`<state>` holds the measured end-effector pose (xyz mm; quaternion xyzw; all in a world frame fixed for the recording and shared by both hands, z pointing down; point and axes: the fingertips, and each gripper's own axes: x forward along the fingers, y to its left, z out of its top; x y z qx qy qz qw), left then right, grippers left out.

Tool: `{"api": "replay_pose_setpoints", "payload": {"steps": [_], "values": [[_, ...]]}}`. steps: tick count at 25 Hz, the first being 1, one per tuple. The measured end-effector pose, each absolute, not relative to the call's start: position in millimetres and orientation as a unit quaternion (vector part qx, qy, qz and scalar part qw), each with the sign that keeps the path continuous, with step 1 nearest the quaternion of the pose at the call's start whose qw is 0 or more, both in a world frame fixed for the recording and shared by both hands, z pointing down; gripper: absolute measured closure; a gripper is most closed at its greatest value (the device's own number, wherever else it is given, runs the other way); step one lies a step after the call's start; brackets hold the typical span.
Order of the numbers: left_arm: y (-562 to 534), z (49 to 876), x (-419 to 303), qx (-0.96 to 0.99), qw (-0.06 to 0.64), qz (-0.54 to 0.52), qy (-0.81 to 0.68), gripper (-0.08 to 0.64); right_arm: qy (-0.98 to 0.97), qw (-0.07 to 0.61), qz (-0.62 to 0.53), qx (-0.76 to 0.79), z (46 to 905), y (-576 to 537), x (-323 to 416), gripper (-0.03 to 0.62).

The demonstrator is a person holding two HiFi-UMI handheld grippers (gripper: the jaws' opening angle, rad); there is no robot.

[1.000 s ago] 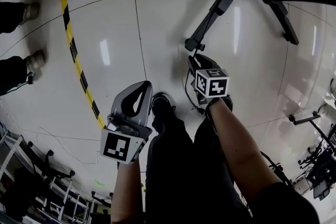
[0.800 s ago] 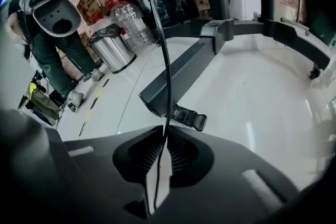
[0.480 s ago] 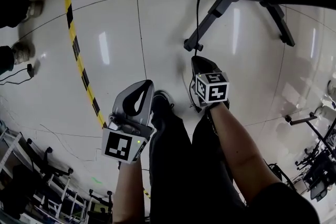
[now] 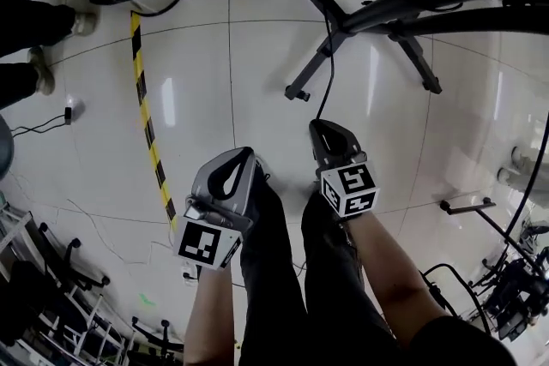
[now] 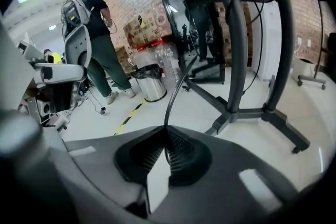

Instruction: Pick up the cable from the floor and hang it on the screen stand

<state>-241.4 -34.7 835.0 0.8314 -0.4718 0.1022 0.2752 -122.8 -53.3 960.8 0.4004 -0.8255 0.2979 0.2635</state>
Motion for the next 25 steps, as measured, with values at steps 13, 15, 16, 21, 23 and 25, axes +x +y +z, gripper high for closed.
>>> {"api": "replay_pose_setpoints", "payload": {"steps": [13, 15, 16, 21, 23, 25], "values": [[-61.0, 630.1, -178.4, 0.874, 0.198, 0.049, -0.441, 0.557, -0.884, 0.292, 0.117, 0.346, 742.0, -90.0, -100.0, 0.578], [-64.5, 605.3, -170.0, 0.875, 0.189, 0.048, -0.443, 0.557, -0.886, 0.302, 0.086, 0.341, 708.4, -91.8, -88.6, 0.578], [-65.9, 593.3, -165.4, 0.877, 0.184, 0.047, -0.442, 0.557, -0.887, 0.304, 0.072, 0.341, 691.2, -91.5, -82.5, 0.578], [-85.3, 519.7, -134.3, 0.894, 0.15, 0.027, -0.422, 0.557, -0.892, 0.294, 0.006, 0.344, 597.7, -93.2, -53.0, 0.578], [-91.0, 485.8, -121.9, 0.901, 0.127, 0.014, -0.414, 0.557, -0.894, 0.274, -0.014, 0.355, 560.1, -97.0, -40.6, 0.578], [-89.1, 455.4, -110.3, 0.905, 0.116, 0.008, -0.408, 0.557, -0.894, 0.252, -0.022, 0.368, 526.3, -96.2, -28.2, 0.578]]}}
